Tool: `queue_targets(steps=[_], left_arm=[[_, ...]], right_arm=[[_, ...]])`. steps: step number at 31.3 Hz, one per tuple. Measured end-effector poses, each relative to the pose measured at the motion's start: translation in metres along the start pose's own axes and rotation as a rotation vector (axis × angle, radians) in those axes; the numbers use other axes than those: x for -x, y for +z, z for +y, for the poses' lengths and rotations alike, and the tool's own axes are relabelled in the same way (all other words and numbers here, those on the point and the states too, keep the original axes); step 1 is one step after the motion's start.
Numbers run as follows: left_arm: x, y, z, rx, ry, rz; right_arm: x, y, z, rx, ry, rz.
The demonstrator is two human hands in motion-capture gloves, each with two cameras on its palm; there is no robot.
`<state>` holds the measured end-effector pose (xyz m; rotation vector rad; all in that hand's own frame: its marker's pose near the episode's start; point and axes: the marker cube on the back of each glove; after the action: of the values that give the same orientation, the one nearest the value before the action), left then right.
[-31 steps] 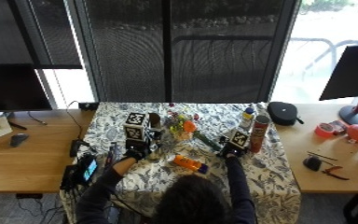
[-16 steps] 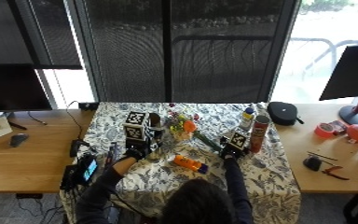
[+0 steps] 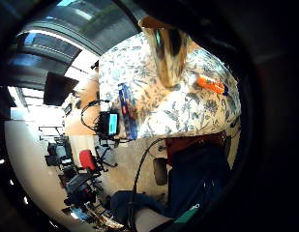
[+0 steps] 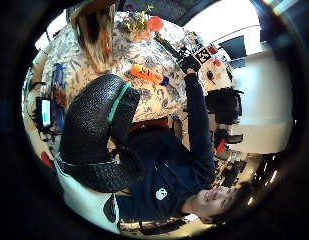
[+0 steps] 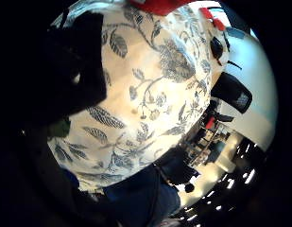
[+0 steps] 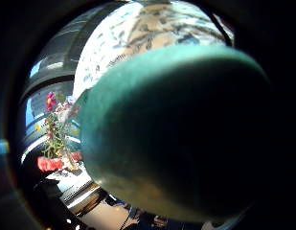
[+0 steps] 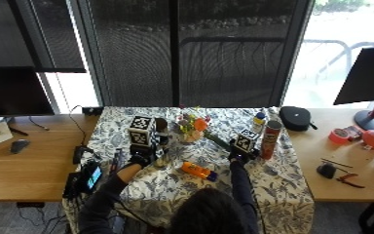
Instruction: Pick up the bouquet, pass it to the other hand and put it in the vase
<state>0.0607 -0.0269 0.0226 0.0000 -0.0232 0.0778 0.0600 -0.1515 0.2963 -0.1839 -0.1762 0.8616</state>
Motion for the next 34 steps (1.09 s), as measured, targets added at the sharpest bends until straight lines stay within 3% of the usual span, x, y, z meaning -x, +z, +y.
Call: queue_targets(steps=[2,7,11,15,22,29,34], left_arm=[[-0.001,-0.002,0.002,0.003,-0.002,0.0],[-0.002,0.0,0.0,0.003,0.004,0.003],[-0.009,-0.005,0.002,0.034,0.009,-0.008],[-0.017,-0.009,-0.001,0.046,0.013,-0.014],[-0.036,-0.016,-0.02,0.051,0.043,0.019],[-0.061,-0.026,-0.041,0.106,0.098,0.135],[-0.072,-0.032,-0.063,0.146,0.12,0.261]], right_arm=[[0.002,-0.001,-0.013,-0.158,-0.046,-0.032],[-0.007,-0.012,-0.026,-0.331,-0.045,-0.078],[-0.013,-0.017,-0.01,-0.195,-0.099,-0.214],[-0.007,-0.041,-0.012,-0.244,-0.162,-0.459],[0.001,-0.076,0.025,-0.083,-0.328,-0.754],[0.002,-0.084,0.025,-0.075,-0.256,-0.783],[0.019,-0.084,0.032,0.088,-0.301,-0.873]])
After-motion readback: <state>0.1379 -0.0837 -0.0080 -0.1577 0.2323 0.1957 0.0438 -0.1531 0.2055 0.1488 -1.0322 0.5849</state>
